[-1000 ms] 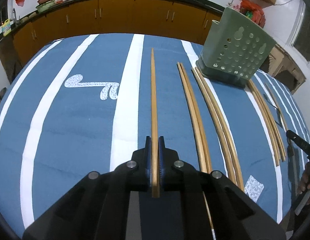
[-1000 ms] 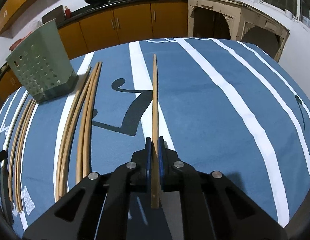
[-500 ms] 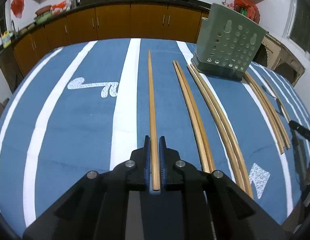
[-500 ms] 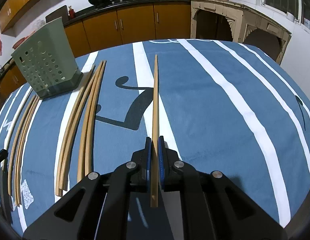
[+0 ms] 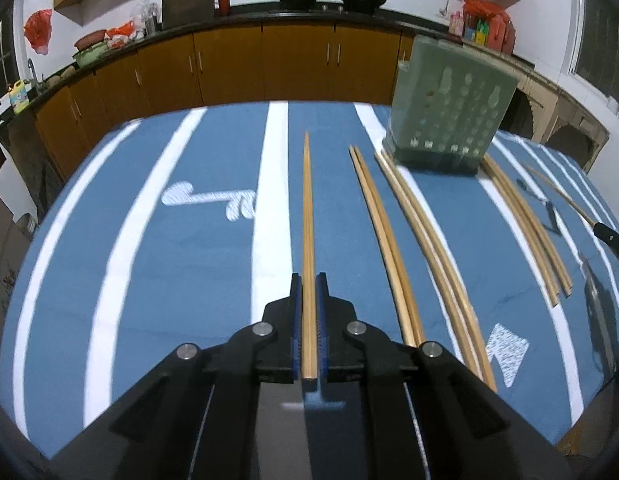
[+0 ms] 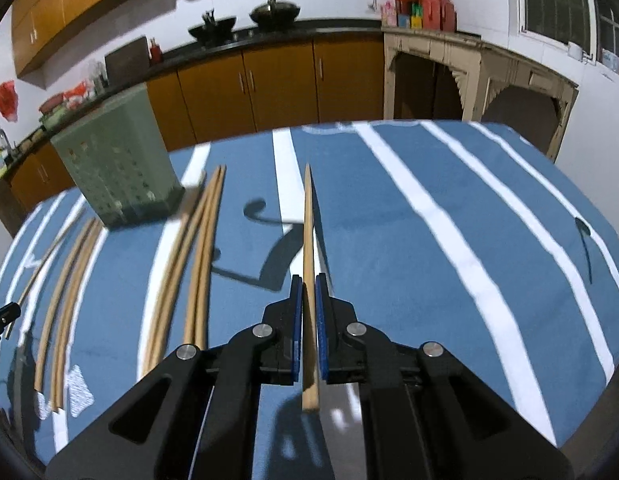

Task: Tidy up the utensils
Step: 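Lift both held chopsticks upright and carry them over the green holder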

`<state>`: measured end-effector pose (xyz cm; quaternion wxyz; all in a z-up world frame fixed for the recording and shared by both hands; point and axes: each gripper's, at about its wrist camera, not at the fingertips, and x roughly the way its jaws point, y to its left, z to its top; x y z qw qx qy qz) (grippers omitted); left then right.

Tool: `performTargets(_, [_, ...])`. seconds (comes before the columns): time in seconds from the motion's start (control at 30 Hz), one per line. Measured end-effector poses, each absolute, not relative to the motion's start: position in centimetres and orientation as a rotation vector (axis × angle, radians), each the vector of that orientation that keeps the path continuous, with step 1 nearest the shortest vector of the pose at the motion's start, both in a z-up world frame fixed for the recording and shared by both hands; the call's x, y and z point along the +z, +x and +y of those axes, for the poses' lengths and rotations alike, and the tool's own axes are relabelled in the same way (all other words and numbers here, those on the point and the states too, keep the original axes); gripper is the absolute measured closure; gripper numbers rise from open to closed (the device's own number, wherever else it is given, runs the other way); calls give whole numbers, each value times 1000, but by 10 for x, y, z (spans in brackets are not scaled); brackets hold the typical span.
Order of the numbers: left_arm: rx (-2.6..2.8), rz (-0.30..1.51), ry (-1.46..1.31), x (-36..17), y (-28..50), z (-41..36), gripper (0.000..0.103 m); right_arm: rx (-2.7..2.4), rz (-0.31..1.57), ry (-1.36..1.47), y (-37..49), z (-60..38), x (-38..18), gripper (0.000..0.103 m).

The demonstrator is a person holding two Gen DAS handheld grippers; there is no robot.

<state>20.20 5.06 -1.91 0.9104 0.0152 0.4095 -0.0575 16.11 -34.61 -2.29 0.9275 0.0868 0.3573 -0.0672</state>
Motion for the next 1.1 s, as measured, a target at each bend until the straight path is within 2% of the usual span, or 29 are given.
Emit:
performTargets(0.6, [-109, 514, -85, 87, 189, 68, 95, -147, 453, 217, 148, -364, 53, 96])
performTargets(1.1, [-93, 422, -95, 136, 208, 72, 95, -106, 367, 212, 166, -361, 96, 96])
